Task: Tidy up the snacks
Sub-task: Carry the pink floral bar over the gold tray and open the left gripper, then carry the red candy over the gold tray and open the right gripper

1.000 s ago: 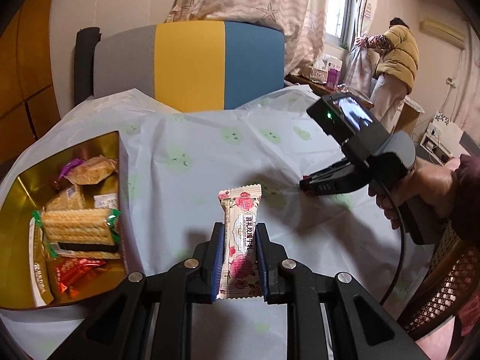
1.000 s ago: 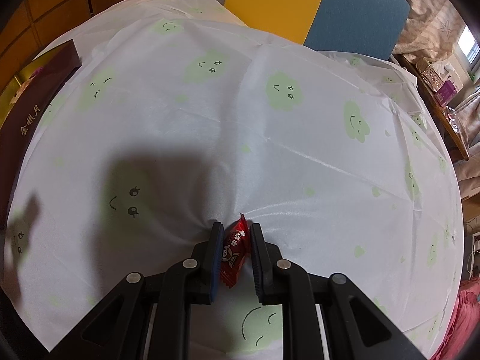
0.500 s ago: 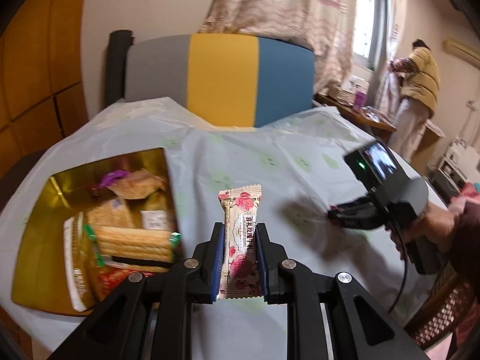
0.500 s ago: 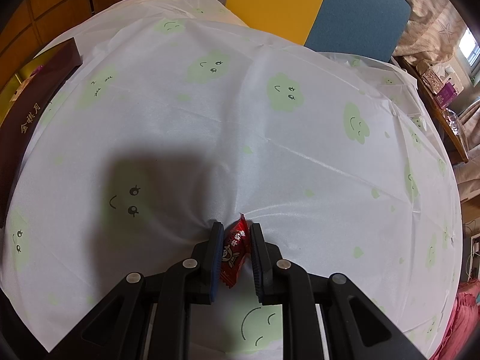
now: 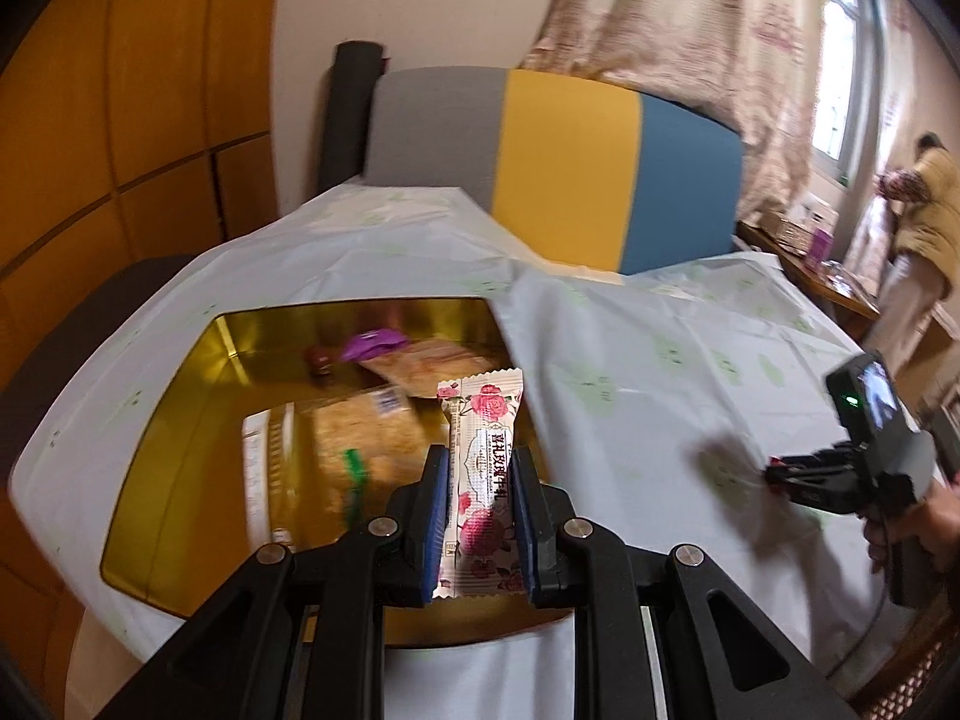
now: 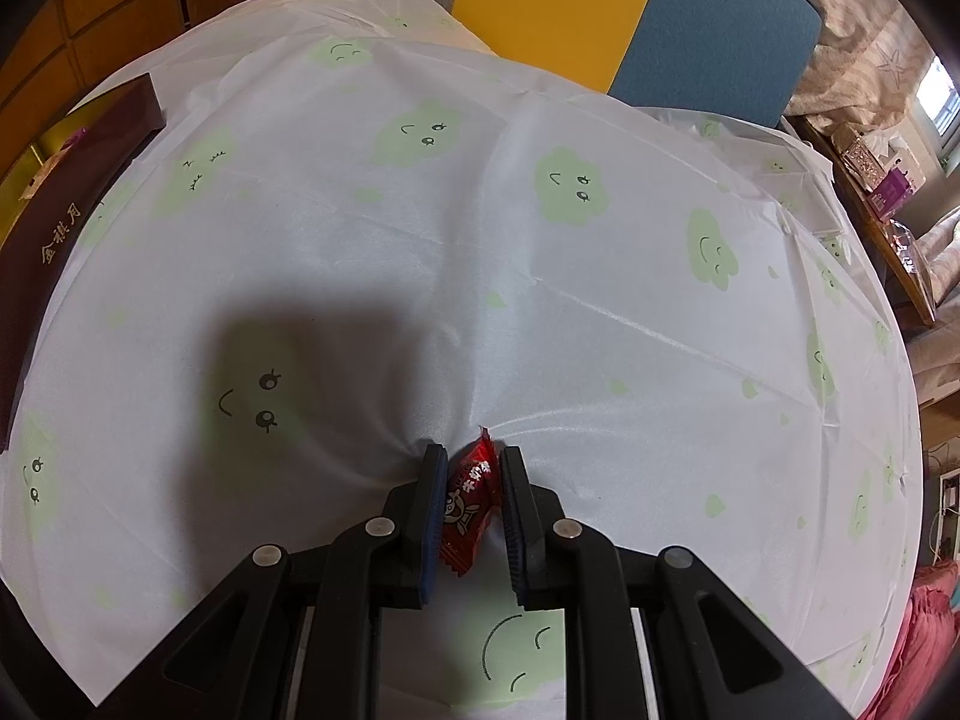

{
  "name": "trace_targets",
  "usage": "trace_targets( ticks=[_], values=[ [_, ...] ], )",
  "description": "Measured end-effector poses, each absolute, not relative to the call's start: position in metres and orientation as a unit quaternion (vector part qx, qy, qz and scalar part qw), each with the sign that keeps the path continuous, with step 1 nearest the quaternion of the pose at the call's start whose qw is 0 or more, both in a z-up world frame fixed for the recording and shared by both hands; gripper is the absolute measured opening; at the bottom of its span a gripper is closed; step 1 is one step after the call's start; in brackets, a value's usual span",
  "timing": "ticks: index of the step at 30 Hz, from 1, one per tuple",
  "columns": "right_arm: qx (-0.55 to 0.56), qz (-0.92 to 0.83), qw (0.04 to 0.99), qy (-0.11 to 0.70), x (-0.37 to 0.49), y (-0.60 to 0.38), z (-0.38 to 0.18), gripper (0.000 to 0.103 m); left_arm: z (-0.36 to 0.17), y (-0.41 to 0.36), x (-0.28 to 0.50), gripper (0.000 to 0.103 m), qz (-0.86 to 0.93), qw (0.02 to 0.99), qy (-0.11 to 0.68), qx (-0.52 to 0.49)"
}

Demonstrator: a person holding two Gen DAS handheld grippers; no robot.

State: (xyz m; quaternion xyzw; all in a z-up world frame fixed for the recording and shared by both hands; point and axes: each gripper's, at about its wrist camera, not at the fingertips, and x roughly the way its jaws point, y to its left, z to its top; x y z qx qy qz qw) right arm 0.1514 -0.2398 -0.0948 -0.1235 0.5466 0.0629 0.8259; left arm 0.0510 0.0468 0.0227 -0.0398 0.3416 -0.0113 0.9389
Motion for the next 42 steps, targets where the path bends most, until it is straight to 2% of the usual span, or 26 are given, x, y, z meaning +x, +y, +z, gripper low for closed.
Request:
trace_targets(
  ticks=[22, 24, 26, 28, 42],
  values=[
    [-0.13, 0.06, 0.827, 0.543, 0.149, -0.237, -0.094, 0.017, -0.017, 0.157, 0.085, 0.023, 0.099, 0.9, 0.403, -0.133],
    [-0.131, 0.06, 0.827, 0.543, 0.149, -0.237, -0.094, 0.017, -0.018, 0.165, 0.085, 0.027, 0.107, 0.899, 0.401, -0.137],
    [-0.13, 0.06, 0.827, 0.544, 0.149, -0.237, -0.094, 0.017, -0.019, 0.175, 0.082, 0.037, 0.125, 0.897, 0.399, -0.143],
    [-0.131, 0.06, 0.827, 0.543, 0.149, -0.237, -0.094, 0.017, -0.019, 0.181, 0.079, 0.04, 0.137, 0.898, 0.394, -0.141],
    [-0.135, 0.057, 0.827, 0.543, 0.148, -0.235, -0.093, 0.017, -0.011, 0.172, 0.045, 0.04, 0.146, 0.911, 0.371, -0.107]
  ],
)
